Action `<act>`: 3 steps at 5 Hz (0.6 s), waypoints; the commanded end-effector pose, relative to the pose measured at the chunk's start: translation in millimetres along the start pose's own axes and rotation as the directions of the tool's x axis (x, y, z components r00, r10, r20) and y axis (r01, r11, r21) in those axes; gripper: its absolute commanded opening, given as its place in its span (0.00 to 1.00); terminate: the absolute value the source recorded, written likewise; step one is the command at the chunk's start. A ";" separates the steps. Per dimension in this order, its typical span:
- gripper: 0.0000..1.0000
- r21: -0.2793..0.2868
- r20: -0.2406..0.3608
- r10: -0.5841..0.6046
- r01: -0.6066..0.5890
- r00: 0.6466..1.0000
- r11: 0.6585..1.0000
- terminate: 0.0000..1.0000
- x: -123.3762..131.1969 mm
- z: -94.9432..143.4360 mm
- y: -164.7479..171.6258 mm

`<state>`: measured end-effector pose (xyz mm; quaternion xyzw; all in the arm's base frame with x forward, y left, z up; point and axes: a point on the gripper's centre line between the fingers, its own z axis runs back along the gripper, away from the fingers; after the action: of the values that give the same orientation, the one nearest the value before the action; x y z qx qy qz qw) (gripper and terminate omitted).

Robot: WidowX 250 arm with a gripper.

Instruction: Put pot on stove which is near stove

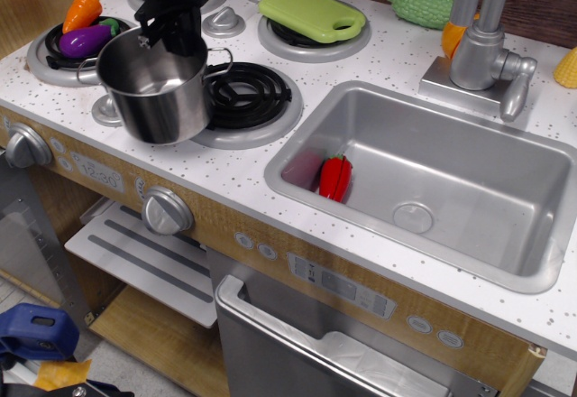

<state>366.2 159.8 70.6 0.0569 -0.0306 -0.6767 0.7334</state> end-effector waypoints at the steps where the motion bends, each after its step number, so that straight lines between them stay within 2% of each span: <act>1: 0.00 0.046 0.008 -0.032 0.031 0.999 0.998 0.00 8.8 19.7 30.5; 3: 0.00 0.050 0.004 -0.034 0.034 0.999 0.998 0.00 33.6 15.6 48.2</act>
<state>412.3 127.4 69.0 0.0497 -0.0368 -0.6833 0.7275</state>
